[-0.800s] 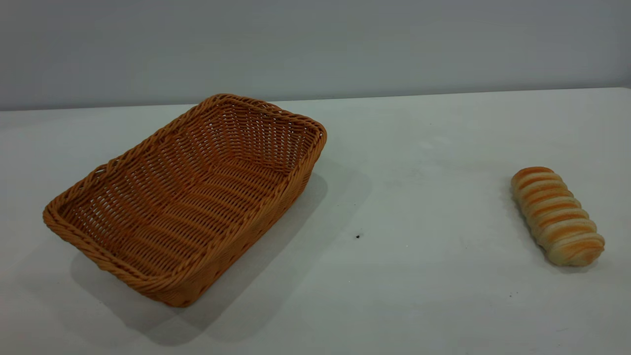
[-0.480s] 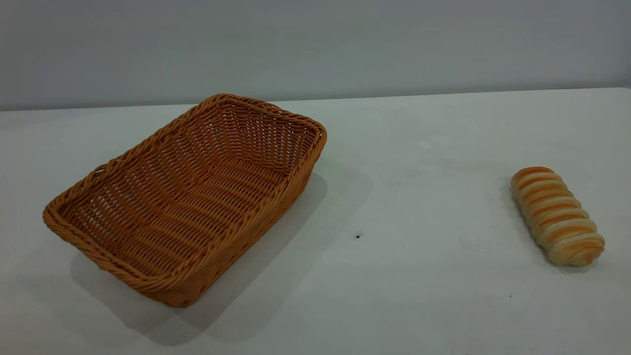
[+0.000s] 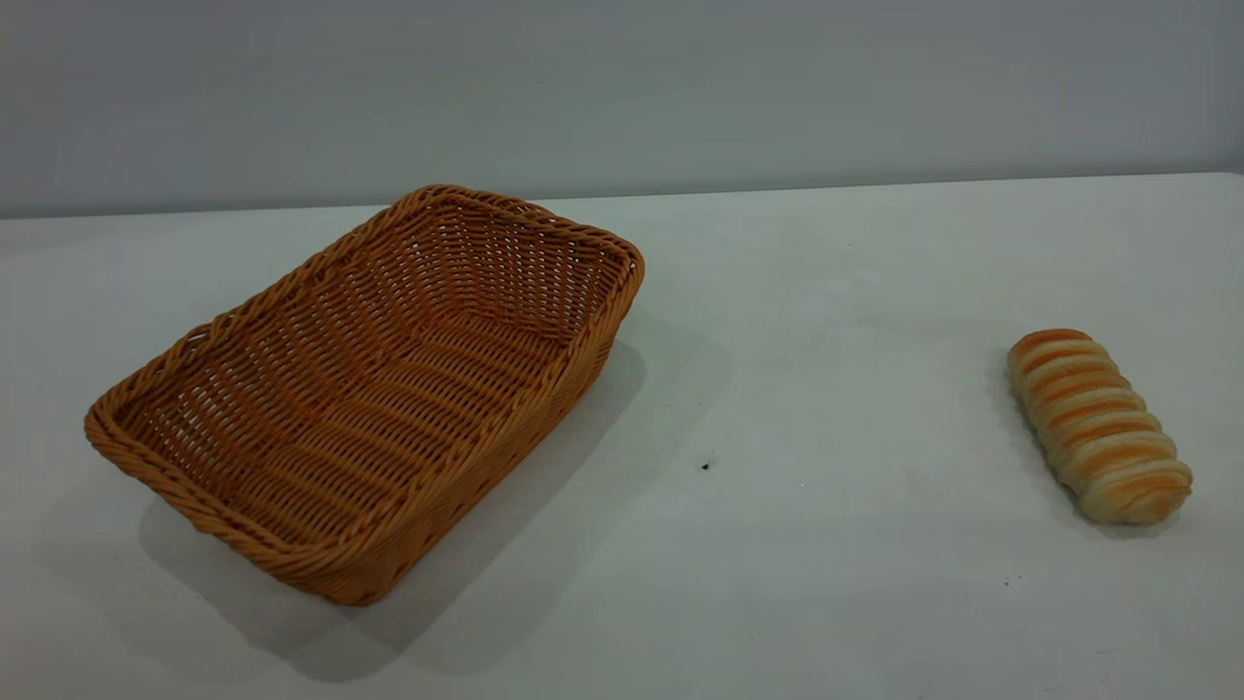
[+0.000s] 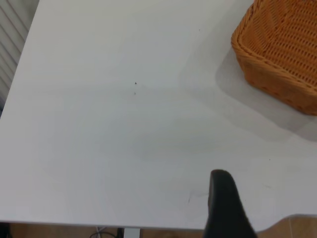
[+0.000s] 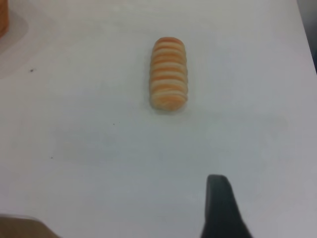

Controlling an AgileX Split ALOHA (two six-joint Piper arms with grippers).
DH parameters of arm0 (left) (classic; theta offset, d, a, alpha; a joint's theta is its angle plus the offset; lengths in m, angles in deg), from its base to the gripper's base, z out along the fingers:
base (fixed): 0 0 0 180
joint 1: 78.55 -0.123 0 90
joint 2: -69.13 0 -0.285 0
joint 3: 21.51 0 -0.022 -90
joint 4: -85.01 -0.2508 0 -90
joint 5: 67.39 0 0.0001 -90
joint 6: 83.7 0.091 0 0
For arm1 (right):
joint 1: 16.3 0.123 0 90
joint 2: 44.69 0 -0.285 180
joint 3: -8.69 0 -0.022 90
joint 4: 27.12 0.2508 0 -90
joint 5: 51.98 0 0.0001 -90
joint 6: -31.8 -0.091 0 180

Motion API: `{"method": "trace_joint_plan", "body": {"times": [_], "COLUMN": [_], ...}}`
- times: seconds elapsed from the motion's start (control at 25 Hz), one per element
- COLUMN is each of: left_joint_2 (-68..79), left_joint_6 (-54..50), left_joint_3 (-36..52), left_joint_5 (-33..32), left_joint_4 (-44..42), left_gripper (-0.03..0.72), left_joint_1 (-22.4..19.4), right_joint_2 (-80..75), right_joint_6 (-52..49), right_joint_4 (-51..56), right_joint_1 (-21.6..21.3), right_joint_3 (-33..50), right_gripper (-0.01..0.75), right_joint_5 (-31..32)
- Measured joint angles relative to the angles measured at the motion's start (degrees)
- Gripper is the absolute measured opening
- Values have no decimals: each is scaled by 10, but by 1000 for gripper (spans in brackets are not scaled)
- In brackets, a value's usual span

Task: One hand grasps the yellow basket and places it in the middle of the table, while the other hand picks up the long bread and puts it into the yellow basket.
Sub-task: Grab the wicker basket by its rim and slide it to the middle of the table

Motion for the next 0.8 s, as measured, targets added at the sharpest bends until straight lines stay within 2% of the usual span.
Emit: {"method": "trace_joint_plan", "body": {"times": [0.52, 0.8], "left_joint_2": [0, 0], "left_joint_6": [0, 0], "left_joint_3": [0, 0], "left_joint_5": [0, 0], "left_joint_4": [0, 0], "left_gripper": [505, 505], "left_joint_1": [2, 59], "right_joint_2": [0, 0], "right_joint_6": [0, 0], "right_joint_4": [0, 0], "right_joint_1": [0, 0], "right_joint_3": [0, 0], "right_gripper": [498, 498], "right_joint_5": [0, 0]}}
